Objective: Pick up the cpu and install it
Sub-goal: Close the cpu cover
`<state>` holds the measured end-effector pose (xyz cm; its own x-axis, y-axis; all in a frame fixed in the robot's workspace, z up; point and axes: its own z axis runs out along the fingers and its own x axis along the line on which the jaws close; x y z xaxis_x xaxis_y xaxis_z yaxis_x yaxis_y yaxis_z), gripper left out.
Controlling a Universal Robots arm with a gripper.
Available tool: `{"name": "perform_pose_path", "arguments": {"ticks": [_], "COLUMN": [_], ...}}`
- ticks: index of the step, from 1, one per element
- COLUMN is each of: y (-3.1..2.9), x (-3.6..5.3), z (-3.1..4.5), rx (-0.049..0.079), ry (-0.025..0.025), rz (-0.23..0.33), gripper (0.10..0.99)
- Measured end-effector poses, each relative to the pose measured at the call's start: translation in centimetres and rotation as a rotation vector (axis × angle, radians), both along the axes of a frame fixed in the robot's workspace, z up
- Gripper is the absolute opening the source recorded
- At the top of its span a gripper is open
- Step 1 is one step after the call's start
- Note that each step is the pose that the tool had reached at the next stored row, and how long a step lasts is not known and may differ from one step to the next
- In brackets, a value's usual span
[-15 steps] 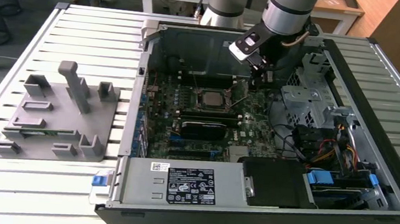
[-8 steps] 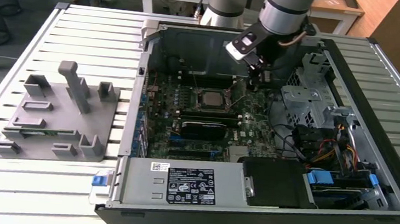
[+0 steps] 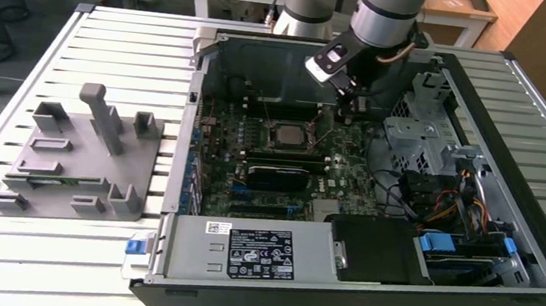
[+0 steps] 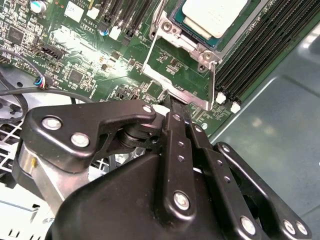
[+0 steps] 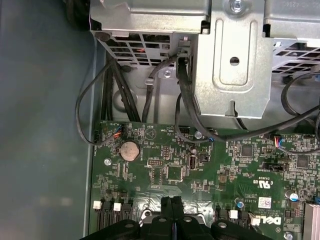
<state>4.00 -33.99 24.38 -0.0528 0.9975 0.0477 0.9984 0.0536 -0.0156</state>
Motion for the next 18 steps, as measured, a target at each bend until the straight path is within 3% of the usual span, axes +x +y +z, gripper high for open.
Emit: {"name": "perform_pose_path", "arguments": {"ticks": [18], "y": [0.0], "x": [-1.14], "z": [-0.08], "rx": [0.0], "ry": [0.0], "rz": [0.0], "gripper": [0.106]}}
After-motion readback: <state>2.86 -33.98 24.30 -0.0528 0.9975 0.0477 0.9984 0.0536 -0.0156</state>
